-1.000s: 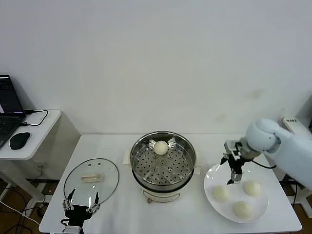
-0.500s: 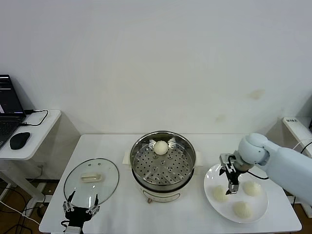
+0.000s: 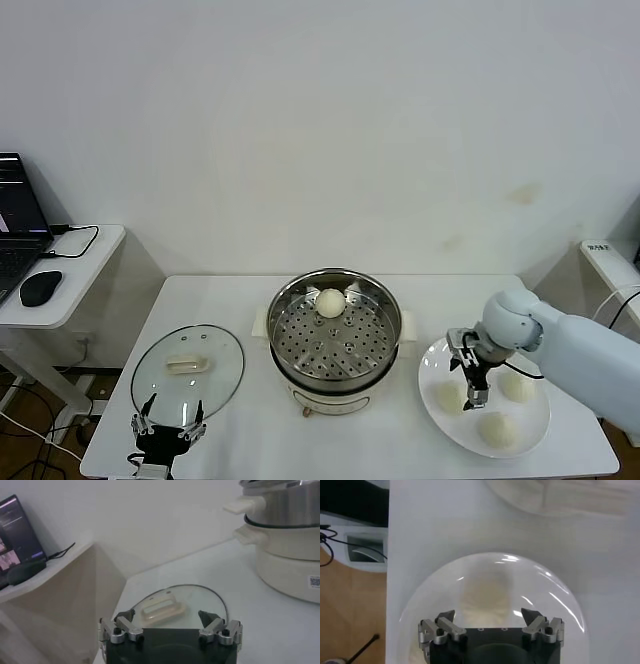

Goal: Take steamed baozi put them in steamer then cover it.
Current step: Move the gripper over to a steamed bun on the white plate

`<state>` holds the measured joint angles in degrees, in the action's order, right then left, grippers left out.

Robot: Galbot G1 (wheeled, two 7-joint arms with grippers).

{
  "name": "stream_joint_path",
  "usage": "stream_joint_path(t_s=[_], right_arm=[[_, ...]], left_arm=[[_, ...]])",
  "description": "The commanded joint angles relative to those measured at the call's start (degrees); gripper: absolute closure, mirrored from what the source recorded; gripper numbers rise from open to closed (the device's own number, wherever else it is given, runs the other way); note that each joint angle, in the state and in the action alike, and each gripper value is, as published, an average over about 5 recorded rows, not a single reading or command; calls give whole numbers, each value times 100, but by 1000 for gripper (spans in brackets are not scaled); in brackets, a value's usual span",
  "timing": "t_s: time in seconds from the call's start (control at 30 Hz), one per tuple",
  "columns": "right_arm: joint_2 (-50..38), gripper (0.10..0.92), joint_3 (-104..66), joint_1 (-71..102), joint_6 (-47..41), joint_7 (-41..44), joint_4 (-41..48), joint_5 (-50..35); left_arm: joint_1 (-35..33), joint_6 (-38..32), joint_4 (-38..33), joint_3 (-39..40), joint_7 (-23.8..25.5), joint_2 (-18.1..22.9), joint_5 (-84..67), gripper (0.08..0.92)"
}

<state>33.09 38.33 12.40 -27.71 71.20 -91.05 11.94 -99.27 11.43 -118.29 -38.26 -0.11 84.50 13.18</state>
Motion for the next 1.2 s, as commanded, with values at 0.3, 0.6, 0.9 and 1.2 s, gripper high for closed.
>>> stream_joint_path(t_s=[0.3, 0.6, 0.9, 1.2], right_arm=[[92, 203, -65, 270, 41, -111, 140, 206], [198, 203, -111, 337, 52, -280, 212, 209], [214, 247, -112, 351, 40, -280, 246, 197], [157, 477, -167, 356, 37, -261, 304, 174]], left_arm=[[5, -10, 65, 18, -8, 8, 20, 177], [11, -18, 98, 30, -18, 9, 24, 177], [27, -22, 128, 31, -21, 4, 21, 177], [53, -23, 153, 47, -26, 7, 24, 177]])
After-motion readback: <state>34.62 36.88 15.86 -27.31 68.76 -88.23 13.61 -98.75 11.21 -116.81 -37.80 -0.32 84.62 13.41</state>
